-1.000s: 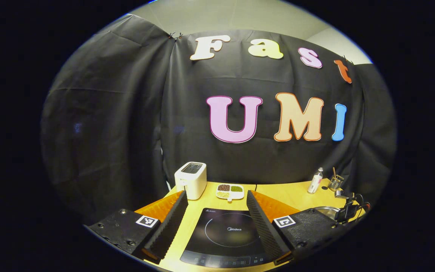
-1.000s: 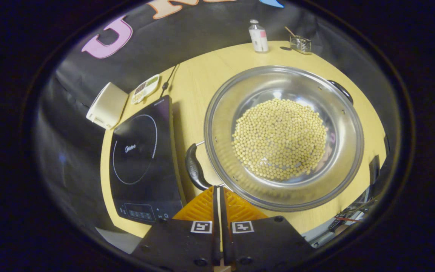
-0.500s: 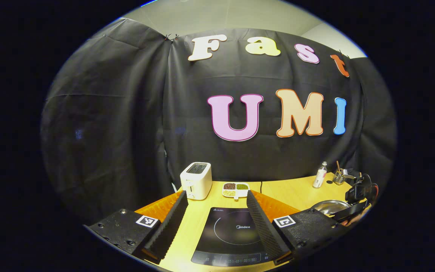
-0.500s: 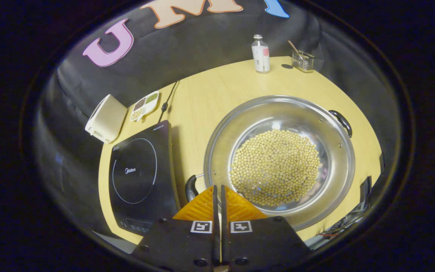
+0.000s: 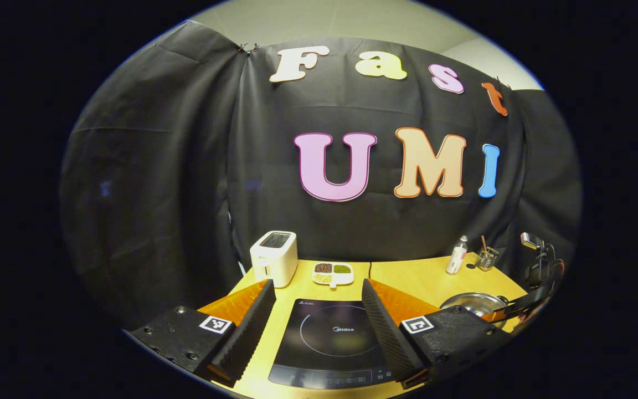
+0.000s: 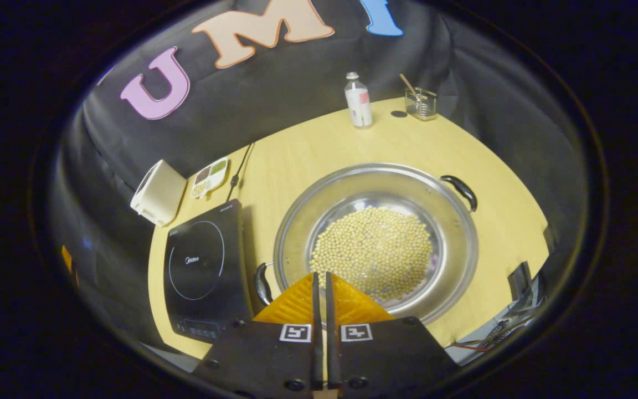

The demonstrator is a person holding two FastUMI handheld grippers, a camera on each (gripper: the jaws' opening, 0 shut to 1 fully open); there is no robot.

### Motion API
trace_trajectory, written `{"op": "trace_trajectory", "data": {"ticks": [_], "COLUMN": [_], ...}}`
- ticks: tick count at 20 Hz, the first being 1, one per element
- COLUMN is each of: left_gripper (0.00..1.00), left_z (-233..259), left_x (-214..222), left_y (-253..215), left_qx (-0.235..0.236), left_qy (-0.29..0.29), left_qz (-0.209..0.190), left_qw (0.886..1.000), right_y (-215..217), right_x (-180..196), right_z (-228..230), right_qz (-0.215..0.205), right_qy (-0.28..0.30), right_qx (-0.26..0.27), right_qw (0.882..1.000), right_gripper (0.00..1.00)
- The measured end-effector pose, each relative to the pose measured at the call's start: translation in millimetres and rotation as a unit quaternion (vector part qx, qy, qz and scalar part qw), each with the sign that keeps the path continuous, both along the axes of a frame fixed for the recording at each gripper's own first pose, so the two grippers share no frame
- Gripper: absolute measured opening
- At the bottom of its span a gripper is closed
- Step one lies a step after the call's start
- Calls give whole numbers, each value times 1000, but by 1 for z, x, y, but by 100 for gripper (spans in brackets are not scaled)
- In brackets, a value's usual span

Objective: First push the handle of the pot to place it horizontally, then grasp the pot with both hands and set it on the induction cooktop.

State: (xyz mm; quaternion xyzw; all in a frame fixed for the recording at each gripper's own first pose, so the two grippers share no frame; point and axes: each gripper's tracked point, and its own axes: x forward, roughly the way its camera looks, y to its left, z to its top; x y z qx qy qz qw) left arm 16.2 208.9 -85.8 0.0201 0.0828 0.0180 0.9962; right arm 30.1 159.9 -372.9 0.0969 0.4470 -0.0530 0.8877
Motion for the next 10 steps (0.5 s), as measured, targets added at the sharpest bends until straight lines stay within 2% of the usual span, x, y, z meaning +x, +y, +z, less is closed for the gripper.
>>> {"op": "trace_trajectory", "data": {"ticks": [1, 2, 3, 6, 9, 10], "left_gripper": [96, 92, 95, 95, 96, 96], "left_z": [-2, -5, -6, -17, -32, -37], "left_x": [0, 1, 2, 5, 11, 13], "left_y": [-3, -7, -10, -28, -48, -54], "left_qx": [-4, -7, -13, -35, -42, -42], "left_qy": [4, 7, 9, 25, 48, 56], "left_qz": [-6, -12, -18, -41, -65, -72], "left_qw": [1000, 1000, 1000, 998, 996, 995], "right_y": [-4, -8, -11, -15, -33, -39], "right_x": [-5, -8, -13, -23, -32, -33], "right_z": [1, 4, 9, 14, 21, 24], "right_qz": [-3, -4, -4, 0, 3, 1], "right_qy": [-1, -3, -4, 0, 4, 5], "right_qx": [-3, -2, 1, 9, -12, -14], "right_qw": [1000, 1000, 1000, 1000, 1000, 1000], "right_gripper": [14, 15, 17, 57, 98, 94]}}
